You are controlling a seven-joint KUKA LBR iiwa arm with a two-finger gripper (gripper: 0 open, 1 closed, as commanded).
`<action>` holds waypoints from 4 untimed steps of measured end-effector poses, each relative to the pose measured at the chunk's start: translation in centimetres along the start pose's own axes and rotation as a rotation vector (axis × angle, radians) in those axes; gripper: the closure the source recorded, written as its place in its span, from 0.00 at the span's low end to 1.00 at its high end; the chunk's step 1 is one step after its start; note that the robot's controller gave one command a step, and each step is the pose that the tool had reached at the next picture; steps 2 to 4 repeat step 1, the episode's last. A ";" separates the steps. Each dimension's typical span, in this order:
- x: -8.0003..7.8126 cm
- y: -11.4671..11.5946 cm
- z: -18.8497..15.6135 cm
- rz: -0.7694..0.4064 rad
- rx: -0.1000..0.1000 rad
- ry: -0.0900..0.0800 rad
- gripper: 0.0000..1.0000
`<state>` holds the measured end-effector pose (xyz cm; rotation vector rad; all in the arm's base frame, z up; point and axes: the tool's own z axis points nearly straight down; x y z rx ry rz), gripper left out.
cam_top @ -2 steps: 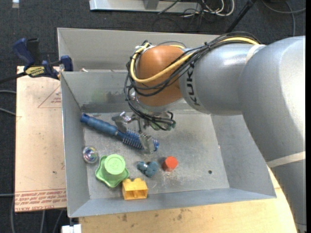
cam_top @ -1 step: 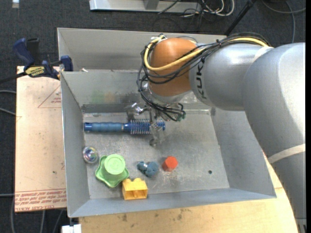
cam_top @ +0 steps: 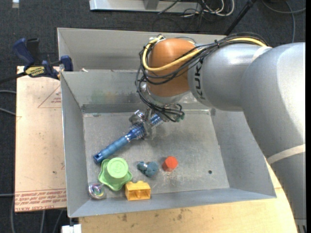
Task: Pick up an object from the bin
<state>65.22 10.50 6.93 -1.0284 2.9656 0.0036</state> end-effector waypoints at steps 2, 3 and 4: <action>0.9 2.0 -15.1 0.006 0.006 -0.006 1.00; 0.9 2.0 -15.1 0.006 0.006 -0.006 1.00; 0.9 2.0 -15.1 0.006 0.006 -0.006 1.00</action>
Offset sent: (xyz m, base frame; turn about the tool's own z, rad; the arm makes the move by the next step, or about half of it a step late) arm -0.0215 0.0090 0.1466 0.0053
